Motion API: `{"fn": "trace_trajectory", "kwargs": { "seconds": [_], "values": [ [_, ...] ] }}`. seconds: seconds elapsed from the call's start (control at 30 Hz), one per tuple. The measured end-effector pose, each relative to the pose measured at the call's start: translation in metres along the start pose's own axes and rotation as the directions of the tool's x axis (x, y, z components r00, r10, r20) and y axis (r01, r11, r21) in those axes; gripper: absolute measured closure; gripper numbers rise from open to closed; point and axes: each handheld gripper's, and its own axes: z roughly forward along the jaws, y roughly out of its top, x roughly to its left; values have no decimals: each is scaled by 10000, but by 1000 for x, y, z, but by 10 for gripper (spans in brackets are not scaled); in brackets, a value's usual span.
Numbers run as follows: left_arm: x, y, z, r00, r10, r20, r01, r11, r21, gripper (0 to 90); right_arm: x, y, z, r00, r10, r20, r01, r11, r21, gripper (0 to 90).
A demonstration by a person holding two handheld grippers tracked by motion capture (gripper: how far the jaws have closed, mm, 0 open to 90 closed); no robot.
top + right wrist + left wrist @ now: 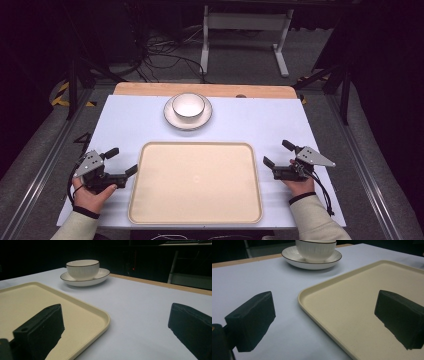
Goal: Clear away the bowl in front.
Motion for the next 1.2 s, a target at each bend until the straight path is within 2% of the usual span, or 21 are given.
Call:
{"fn": "trace_trajectory", "kwargs": {
  "seconds": [0.17,0.43,0.97,1.1,1.2],
  "values": [
    [0,1,-1,10000,68,-30,-68,10000,-45,38,0,0,0,10000,19,-3,-19,10000,-5,3],
    [0,1,-2,9999,-62,-94,61,9999,-140,38,0,0,0,10000,50,7,-50,10000,10,4],
    [1,2,-3,9999,-77,-120,75,9998,-172,38,-1,0,0,10000,59,15,-59,10000,-6,4],
    [2,3,-3,9998,-112,-149,110,9999,-120,38,-1,0,0,10000,66,3,-66,10000,-12,4],
    [2,5,-2,9995,-286,-94,283,9993,-224,38,-1,0,0,10000,58,2,-58,10000,-5,4]
  ]
}}
